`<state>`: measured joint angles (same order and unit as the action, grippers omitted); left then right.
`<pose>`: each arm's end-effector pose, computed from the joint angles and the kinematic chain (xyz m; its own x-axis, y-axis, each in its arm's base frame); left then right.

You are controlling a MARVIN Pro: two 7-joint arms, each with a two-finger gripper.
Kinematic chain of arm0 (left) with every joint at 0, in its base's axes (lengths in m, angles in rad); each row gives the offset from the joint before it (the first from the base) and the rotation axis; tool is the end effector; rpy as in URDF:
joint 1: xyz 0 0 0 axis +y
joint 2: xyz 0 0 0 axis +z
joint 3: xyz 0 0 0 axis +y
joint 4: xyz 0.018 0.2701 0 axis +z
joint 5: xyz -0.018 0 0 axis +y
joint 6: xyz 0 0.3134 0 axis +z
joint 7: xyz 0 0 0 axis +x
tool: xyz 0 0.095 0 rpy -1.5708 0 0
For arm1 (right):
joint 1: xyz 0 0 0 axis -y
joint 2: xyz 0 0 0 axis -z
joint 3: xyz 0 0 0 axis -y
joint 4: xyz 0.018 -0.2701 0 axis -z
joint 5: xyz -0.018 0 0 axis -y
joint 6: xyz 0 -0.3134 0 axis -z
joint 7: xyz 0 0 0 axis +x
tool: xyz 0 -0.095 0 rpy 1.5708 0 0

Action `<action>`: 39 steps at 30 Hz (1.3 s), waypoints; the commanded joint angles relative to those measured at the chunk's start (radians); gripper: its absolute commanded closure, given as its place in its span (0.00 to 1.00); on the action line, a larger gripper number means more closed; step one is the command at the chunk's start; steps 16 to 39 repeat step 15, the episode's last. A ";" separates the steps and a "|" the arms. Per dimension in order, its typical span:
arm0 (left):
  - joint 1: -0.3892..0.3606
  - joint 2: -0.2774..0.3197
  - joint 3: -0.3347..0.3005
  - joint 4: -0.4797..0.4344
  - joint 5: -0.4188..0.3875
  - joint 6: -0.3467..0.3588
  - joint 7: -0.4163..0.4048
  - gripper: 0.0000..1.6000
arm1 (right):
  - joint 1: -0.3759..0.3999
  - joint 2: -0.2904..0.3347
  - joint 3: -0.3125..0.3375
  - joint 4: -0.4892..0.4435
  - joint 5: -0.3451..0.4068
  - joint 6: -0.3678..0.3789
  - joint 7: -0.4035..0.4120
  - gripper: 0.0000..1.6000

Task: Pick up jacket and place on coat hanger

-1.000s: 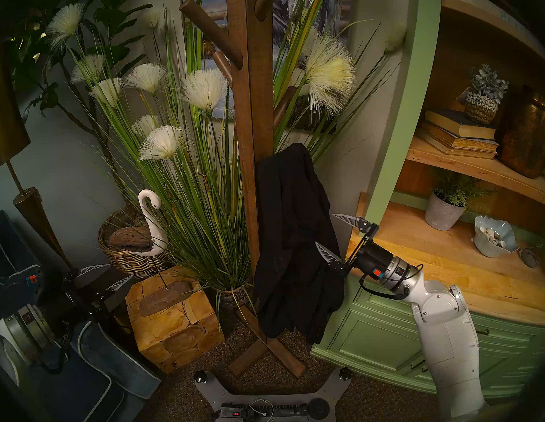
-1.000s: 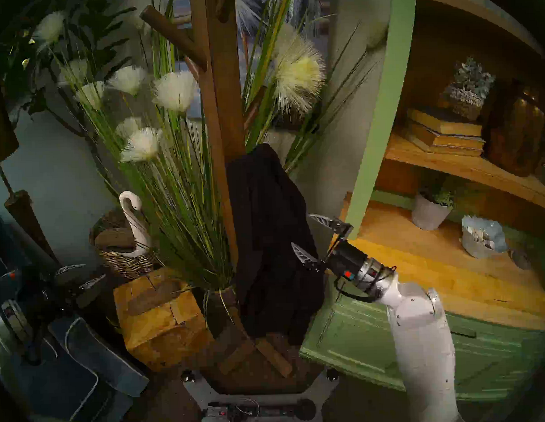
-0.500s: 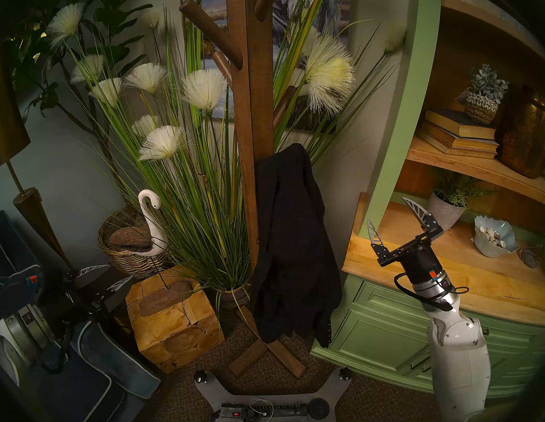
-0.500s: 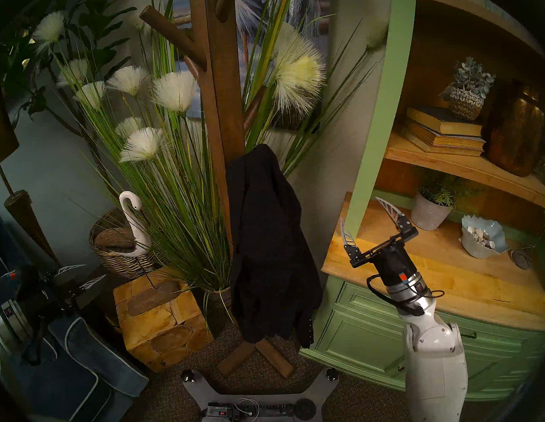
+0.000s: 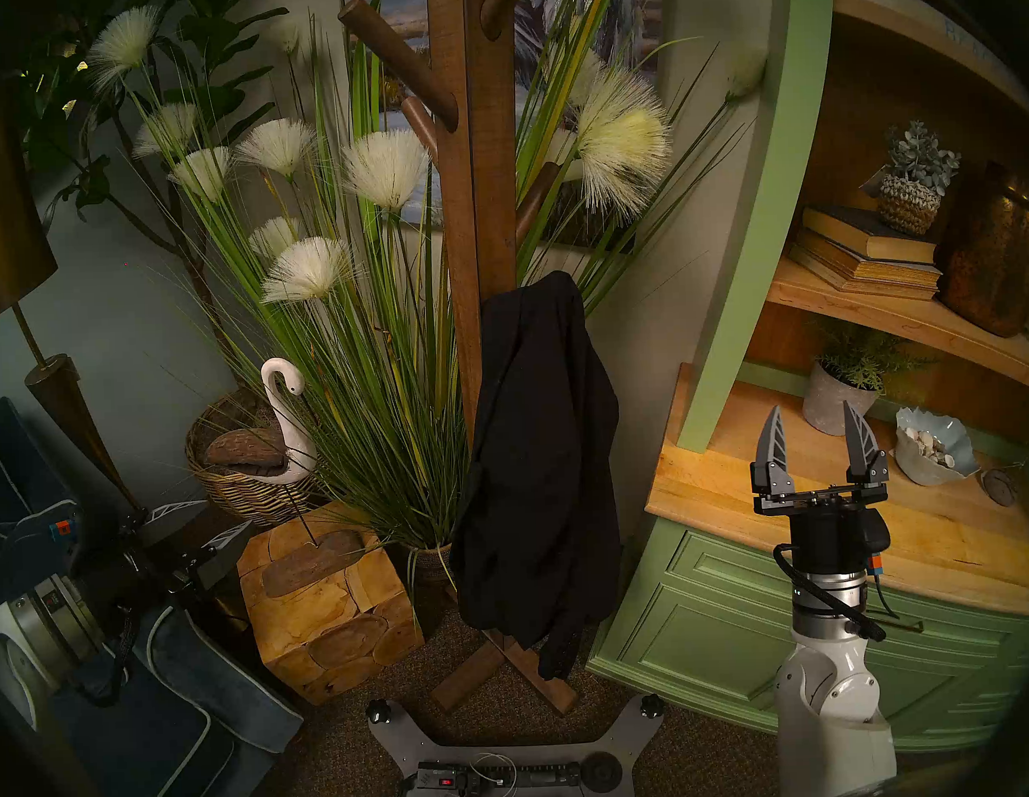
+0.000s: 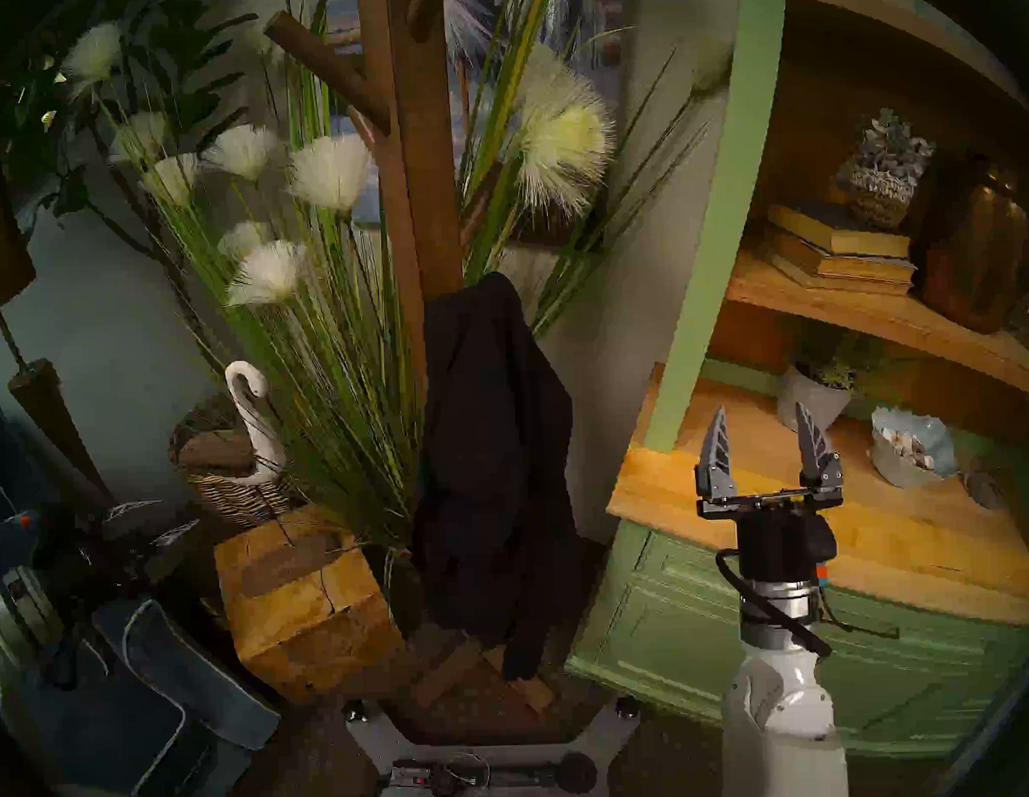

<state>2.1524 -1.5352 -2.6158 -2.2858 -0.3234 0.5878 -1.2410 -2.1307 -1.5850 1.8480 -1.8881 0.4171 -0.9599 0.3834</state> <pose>0.1572 0.1964 -0.1573 0.2952 0.0133 0.9554 -0.3656 -0.9222 0.1258 0.2290 -0.0897 -0.2599 -0.6923 0.0308 0.7209 -0.0551 -0.9984 -0.0103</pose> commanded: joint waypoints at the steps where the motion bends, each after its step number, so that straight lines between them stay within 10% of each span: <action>1: -0.005 0.002 0.001 -0.017 -0.010 -0.001 -0.008 0.00 | -0.110 -0.021 -0.044 -0.109 0.159 0.000 -0.011 0.00; 15: -0.005 0.000 -0.002 -0.021 -0.015 0.000 -0.012 0.00 | -0.284 0.073 -0.118 -0.264 0.511 0.000 0.082 0.00; 39: -0.005 0.000 -0.002 -0.021 -0.015 0.000 -0.012 0.00 | -0.284 0.073 -0.118 -0.264 0.511 0.000 0.082 0.00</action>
